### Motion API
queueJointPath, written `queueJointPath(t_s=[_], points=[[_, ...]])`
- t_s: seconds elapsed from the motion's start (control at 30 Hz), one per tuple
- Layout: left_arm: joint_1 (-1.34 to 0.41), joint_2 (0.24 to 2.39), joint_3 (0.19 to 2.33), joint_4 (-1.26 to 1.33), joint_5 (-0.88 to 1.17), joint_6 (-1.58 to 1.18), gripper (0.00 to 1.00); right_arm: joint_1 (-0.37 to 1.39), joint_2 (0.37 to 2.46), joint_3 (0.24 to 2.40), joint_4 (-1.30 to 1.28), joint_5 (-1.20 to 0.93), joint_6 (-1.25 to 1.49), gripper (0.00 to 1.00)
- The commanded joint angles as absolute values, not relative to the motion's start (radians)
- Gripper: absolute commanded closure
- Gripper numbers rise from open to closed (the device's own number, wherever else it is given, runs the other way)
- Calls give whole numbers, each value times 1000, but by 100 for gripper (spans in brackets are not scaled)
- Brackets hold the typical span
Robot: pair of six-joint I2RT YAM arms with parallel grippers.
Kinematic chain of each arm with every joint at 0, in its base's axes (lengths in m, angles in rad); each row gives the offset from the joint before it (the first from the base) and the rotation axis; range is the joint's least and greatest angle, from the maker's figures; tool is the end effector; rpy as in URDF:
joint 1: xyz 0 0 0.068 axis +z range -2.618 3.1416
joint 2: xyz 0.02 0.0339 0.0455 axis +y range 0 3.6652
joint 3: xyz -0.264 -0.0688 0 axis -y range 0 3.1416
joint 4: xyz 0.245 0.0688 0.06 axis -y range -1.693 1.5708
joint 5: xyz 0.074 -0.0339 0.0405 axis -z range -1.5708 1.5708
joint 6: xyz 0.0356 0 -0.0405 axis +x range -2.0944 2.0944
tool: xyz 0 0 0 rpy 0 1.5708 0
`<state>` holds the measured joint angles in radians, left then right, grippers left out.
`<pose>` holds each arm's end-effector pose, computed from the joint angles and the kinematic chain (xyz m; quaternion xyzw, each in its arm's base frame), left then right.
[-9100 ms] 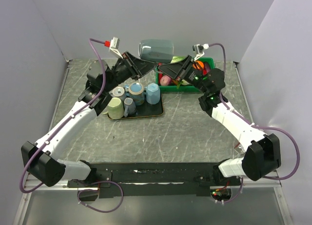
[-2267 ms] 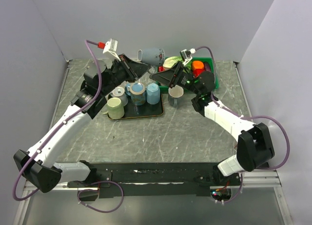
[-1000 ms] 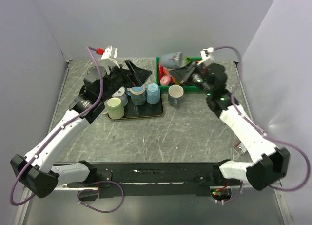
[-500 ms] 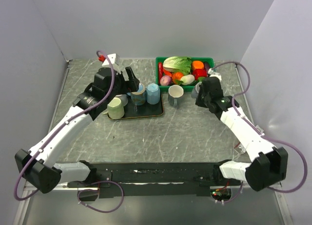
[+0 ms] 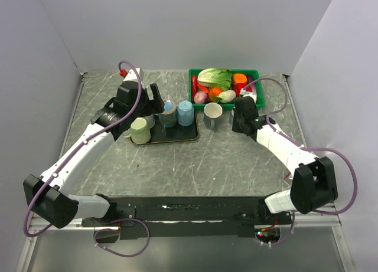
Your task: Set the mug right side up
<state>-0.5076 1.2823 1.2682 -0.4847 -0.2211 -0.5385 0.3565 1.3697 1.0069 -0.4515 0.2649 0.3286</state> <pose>0.2539 -0.1323 0.3711 -0.0695 0.8535 -0.1714 0.4871 0.2769 0.0932 0.2625 0.0359 0.9218 0.0074 0.3860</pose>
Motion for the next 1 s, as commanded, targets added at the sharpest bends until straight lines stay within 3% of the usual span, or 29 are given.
queueJointPath(t_s=[0.0, 0.27, 0.73, 0.8, 0.87, 0.97], points=[[-489, 1272, 1282, -482, -209, -554, 4, 368, 1414, 989, -305, 327, 287, 100], [-474, 1279, 1284, -485, -206, -552, 4, 365, 1525, 974, -181, 296, 245, 100], [-431, 1295, 1278, -494, -181, -548, 4, 367, 1661, 1055, -244, 264, 298, 100], [-428, 1296, 1276, -492, -178, -546, 4, 367, 1673, 1057, -247, 267, 305, 94], [-423, 1298, 1275, -495, -178, -546, 4, 367, 1672, 1051, -247, 268, 311, 77], [-419, 1302, 1276, -503, -179, -541, 4, 367, 1657, 1039, -255, 279, 325, 62]])
